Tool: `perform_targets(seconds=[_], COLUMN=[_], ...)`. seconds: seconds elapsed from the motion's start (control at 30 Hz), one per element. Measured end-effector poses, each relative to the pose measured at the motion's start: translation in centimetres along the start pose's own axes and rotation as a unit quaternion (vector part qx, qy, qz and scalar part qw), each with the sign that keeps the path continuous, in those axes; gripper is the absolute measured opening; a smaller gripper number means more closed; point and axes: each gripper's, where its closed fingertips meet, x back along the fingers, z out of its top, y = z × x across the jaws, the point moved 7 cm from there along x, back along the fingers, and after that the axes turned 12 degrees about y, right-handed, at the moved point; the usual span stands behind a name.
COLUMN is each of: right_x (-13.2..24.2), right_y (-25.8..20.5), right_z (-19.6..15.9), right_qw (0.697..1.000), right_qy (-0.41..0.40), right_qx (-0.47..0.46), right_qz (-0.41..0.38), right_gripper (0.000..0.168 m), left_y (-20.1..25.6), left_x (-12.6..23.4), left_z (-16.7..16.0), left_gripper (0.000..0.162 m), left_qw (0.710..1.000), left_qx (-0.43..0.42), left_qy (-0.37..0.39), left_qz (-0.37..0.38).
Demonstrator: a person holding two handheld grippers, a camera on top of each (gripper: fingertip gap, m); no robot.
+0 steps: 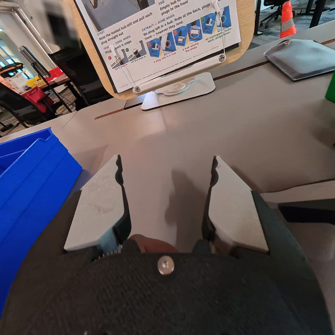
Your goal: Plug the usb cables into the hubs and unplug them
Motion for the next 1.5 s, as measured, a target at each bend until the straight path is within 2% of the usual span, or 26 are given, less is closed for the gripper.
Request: perform_targets(seconds=[0.57, 0.8, 0.9, 1.07, 1.33, 1.43, 1.5], right_x=[0.0, 0.0, 0.0, 0.0, 0.0, 0.0, 0.0], right_y=[0.0, 0.0, 0.0, 0.0, 0.0, 0.0, 0.0], right_z=[0.0, 0.0, 0.0, 0.0, 0.0, 0.0, 0.0], right_qw=[1.000, 1.000, 1.000, 1.000, 1.000, 1.000, 1.000], right_qy=[0.000, 0.000, 0.000, 0.000, 0.000, 0.000, 0.000], right_qx=[0.000, 0.000, 0.000, 0.000, 0.000, 0.000, 0.000], right_qz=[0.000, 0.000, 0.000, 0.000, 0.000, 0.000, 0.000], right_gripper=[0.155, 0.155, 0.155, 0.155, 0.155, 0.155, 0.155], left_y=[0.9, -0.3, -1.3, -2.1, -2.1, -2.2, -2.2], left_x=[-0.5, -2.2, -2.7, -3.3, -4.3, -4.6, -4.6], left_z=[-0.2, -2.3, -3.2, -4.6, -4.9, -5.2, -5.4], left_gripper=[0.096, 0.098, 0.093, 0.091, 0.089, 0.095, 0.112], left_qw=[0.999, 0.989, 0.983, 0.975, 0.968, 0.958, 0.955], left_qx=[0.017, 0.051, 0.063, 0.034, 0.073, 0.116, 0.121], left_qy=[-0.034, -0.127, -0.162, -0.215, -0.221, -0.238, -0.246], left_qz=[-0.016, -0.057, -0.053, -0.051, -0.090, -0.112, -0.118])
